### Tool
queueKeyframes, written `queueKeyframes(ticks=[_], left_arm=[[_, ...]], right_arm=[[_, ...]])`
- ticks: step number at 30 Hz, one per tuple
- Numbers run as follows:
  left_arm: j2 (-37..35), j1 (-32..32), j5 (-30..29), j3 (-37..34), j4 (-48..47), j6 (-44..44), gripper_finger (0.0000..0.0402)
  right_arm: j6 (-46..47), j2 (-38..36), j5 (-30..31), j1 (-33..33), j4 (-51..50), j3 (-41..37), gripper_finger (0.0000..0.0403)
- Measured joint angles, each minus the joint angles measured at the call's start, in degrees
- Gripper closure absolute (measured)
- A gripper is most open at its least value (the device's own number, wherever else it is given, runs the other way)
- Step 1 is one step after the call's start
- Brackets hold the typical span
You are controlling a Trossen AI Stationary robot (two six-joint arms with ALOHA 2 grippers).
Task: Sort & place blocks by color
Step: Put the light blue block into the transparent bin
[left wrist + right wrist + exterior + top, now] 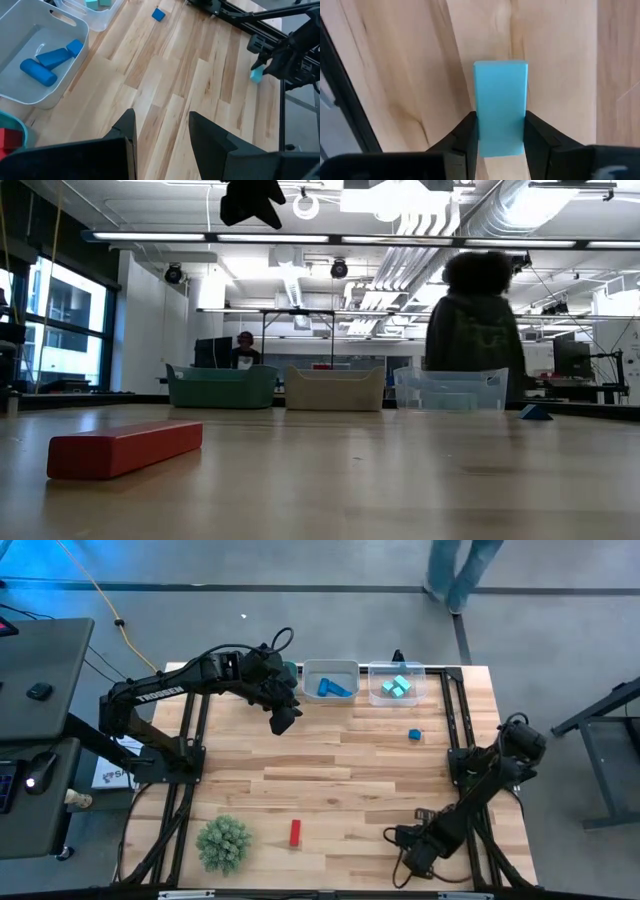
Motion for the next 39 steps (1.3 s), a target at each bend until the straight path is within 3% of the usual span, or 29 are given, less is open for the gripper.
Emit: queueKeyframes(ticks=[7, 18, 29, 39], left_arm=[[0.0, 0.0, 0.0, 0.0, 0.7, 1.8, 0.03], [0.0, 1.3, 0.0, 0.0, 0.7, 10.0, 0.03], [0.0, 3.0, 0.0, 0.0, 0.7, 17.0, 0.03], [0.0, 4.5, 0.0, 0.0, 0.7, 18.1, 0.03]], right_arm=[[-4.1, 0.0, 2.1, -7.1, -1.1, 1.5, 0.0308], [-15.0, -0.1, 2.1, -23.7, -0.9, 1.5, 0.0308], [-25.7, -0.1, 4.8, -40.9, 4.7, 1.5, 0.0308], [-34.1, -0.2, 6.9, -53.2, 10.2, 1.5, 0.0308]])
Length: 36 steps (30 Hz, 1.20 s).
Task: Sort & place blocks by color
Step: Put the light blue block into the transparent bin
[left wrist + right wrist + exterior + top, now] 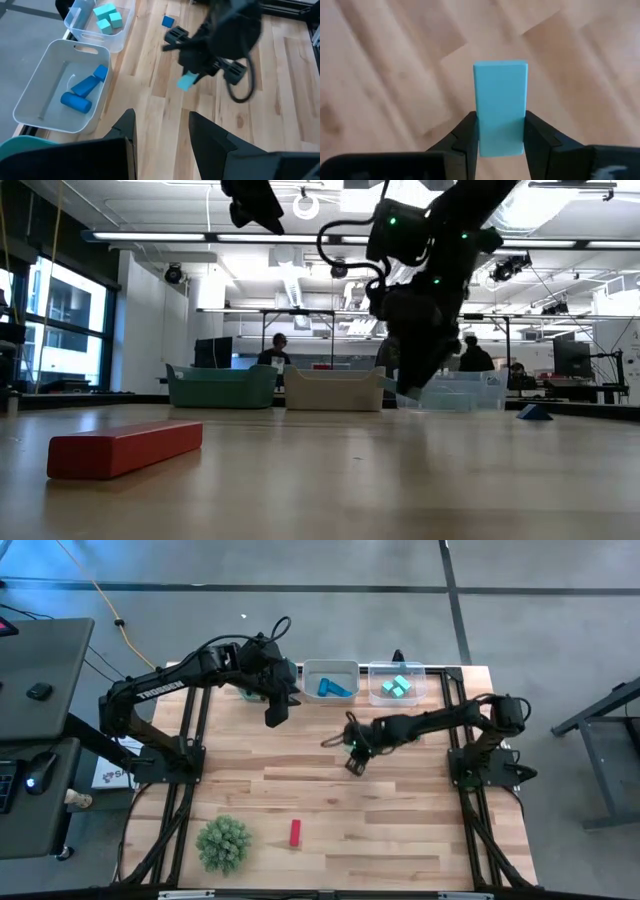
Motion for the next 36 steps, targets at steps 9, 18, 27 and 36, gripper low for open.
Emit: queueKeyframes(ticks=[9, 18, 27, 36], left_arm=[[0.0, 0.6, -1.3, 0.0, -0.1, -4.1, 0.03], [0.0, 0.6, -2.4, 0.0, -0.1, -9.1, 0.03], [0.0, 0.6, -2.6, 0.0, -0.1, -10.6, 0.03], [0.0, 0.6, -3.9, 0.0, -0.1, -12.7, 0.03]], right_arm=[[-17.0, 0.0, 0.1, -8.9, -8.0, 8.0, 0.0308], [-32.7, -0.1, 2.1, -18.4, -18.0, 16.7, 0.0308], [-36.0, -0.1, 2.6, -27.0, -20.6, 17.2, 0.0308], [-34.9, -0.1, 4.8, -36.0, -22.6, 17.2, 0.0308]])
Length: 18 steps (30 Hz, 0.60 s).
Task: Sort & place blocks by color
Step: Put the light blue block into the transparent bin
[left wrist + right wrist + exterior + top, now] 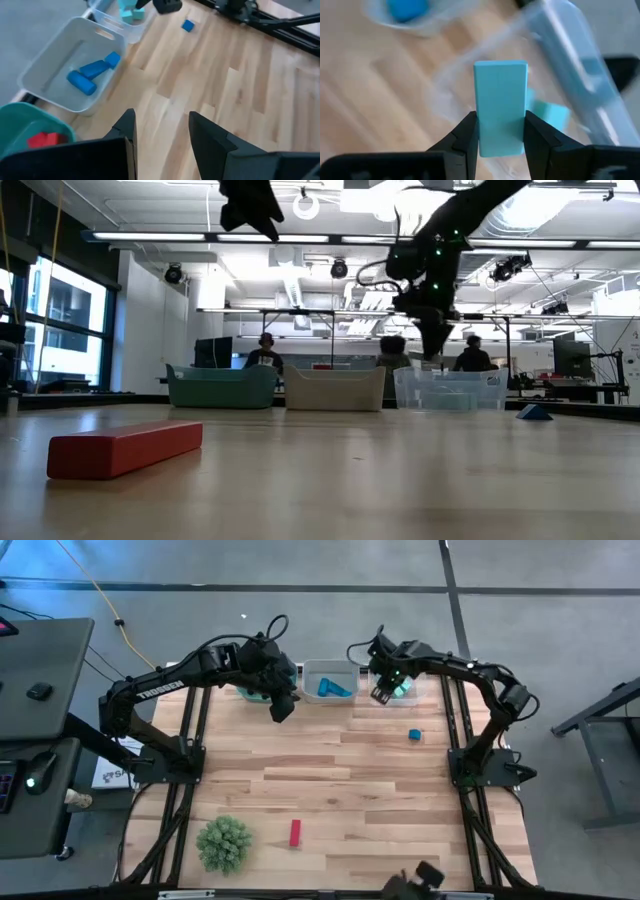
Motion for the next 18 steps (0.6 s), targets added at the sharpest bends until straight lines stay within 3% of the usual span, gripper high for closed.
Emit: queueKeyframes(ticks=[9, 18], left_arm=[[0.0, 0.0, -3.7, 0.0, 0.0, -2.4, 0.0299], [0.0, 0.0, -3.5, 0.0, 0.0, -3.1, 0.0299]], right_arm=[[3.2, 0.0, -2.9, -9.5, -3.9, 0.0, 0.0308], [3.8, 0.0, -3.8, -11.1, -3.6, -2.8, 0.0294]])
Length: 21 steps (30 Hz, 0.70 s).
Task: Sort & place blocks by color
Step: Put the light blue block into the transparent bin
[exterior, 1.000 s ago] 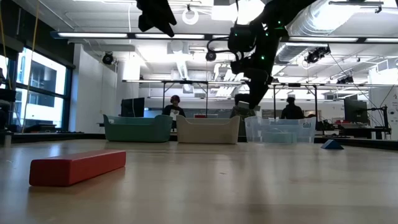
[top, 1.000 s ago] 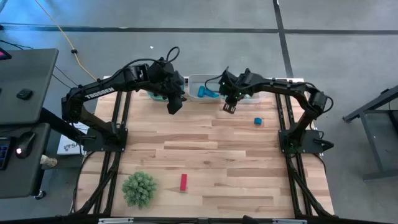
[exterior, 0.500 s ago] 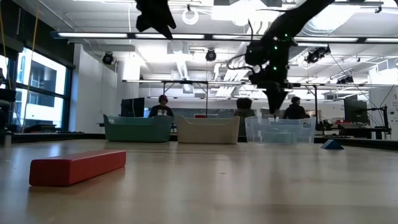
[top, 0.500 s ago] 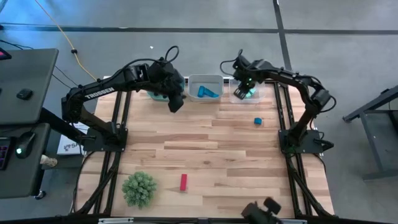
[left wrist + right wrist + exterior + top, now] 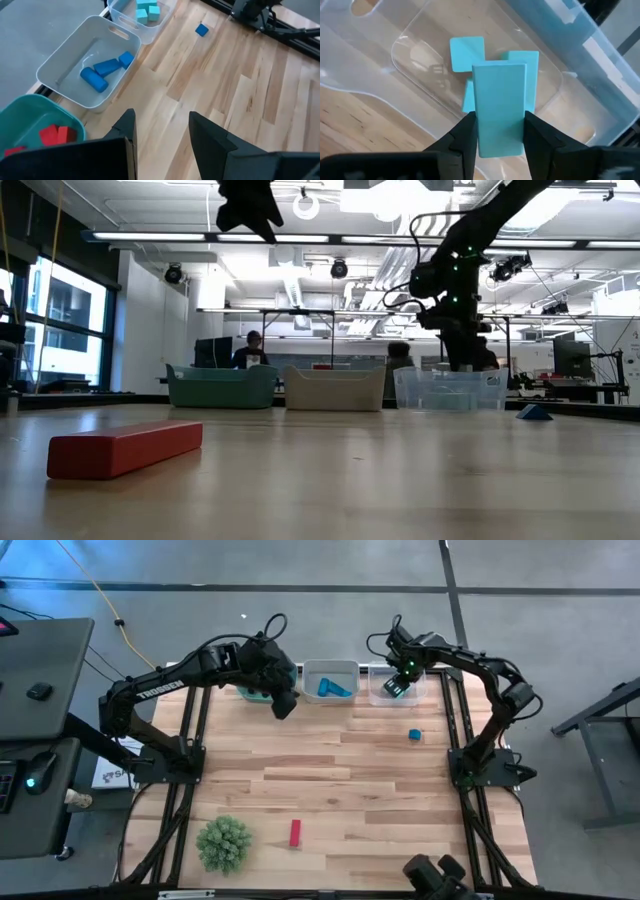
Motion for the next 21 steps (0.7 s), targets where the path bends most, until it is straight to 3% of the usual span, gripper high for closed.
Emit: queueKeyframes(ticks=[9, 18, 21], left_arm=[[1.1, 1.5, -3.9, 0.0, -0.2, -8.1, 0.0299], [3.8, 1.9, -3.6, 0.0, -1.0, -9.9, 0.0299], [5.6, 1.9, -1.1, 0.0, -2.4, -10.9, 0.0294]], right_arm=[[-0.6, 0.0, -0.5, 0.0, 2.2, -2.6, 0.0292], [-2.2, 0.0, -0.9, -0.1, 2.4, -3.3, 0.0292], [-2.8, 0.0, -1.4, -0.1, 2.4, -3.3, 0.0292]])
